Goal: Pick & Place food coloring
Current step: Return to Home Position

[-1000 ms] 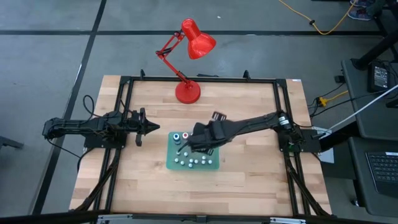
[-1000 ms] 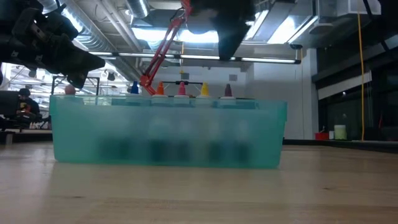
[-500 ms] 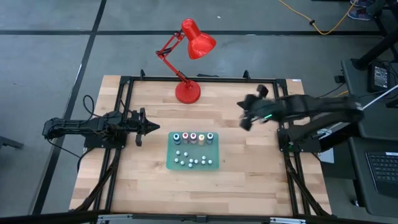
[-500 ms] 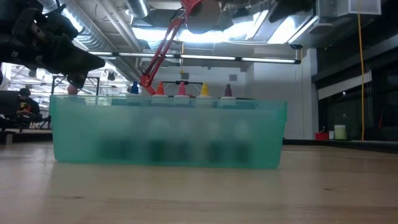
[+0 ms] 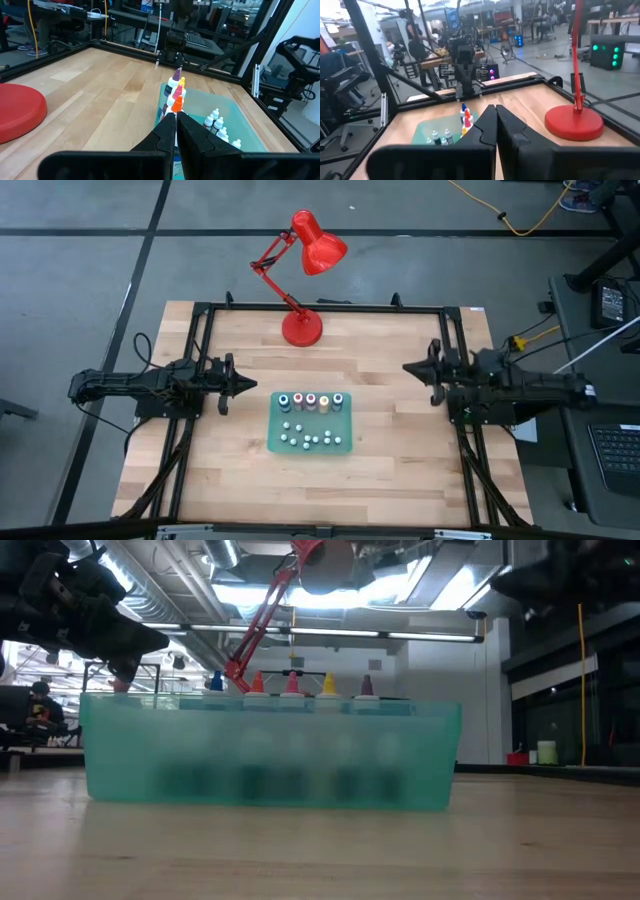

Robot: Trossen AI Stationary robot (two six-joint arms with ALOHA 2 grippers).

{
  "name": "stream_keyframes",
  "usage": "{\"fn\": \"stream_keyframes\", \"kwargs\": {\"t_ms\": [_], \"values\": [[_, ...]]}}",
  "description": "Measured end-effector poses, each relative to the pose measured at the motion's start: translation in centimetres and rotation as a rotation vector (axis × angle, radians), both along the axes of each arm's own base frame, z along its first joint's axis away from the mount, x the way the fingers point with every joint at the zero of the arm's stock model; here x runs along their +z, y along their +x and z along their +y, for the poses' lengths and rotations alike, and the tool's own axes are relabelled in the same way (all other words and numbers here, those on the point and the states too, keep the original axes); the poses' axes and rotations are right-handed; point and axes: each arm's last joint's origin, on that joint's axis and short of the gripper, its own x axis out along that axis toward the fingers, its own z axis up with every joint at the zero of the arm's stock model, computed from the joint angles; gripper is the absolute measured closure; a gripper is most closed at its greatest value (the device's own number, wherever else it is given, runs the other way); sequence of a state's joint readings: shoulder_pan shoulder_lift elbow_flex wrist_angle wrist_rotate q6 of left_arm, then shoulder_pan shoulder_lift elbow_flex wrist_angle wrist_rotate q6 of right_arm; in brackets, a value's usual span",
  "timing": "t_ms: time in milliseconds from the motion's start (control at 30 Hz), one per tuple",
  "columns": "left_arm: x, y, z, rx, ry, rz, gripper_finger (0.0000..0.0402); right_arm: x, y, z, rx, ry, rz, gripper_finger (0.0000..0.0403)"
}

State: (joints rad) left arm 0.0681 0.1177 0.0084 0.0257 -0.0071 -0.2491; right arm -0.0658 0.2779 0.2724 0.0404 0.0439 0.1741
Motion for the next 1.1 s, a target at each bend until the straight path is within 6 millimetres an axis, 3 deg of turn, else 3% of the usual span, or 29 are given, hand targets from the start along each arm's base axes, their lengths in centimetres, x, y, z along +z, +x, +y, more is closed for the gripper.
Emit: {"fn": "stream_keyframes", "kwargs": {"t_ms": [167, 367, 600, 867, 1100], "values": [[0.0, 0.0, 0.0, 0.0, 0.0, 0.0, 0.0391, -2.3, -1.1, 0.3, -0.007, -0.061, -0.051, 0.04], [0.0, 0.0, 0.0, 0.0, 0.0, -0.001, 0.0393, -3.6, -1.8, 0.4, -0.032, -0.198, -0.107, 0.0401], [0.0, 0.0, 0.0, 0.0, 0.0, -0.001, 0.0389, -7.0, -1.0, 0.3, -0.042, -0.144, 0.026, 0.0401], [0.0, 0.0, 0.0, 0.0, 0.0, -0.002, 0.0389, -7.3, -0.8, 0.7, 0.092, -0.169, 0.053, 0.0401], [0.0, 0.0, 0.0, 0.0, 0.0, 0.0, 0.0392, -7.4, -0.8, 0.7, 0.102, 0.003, 0.051, 0.0379]]}}
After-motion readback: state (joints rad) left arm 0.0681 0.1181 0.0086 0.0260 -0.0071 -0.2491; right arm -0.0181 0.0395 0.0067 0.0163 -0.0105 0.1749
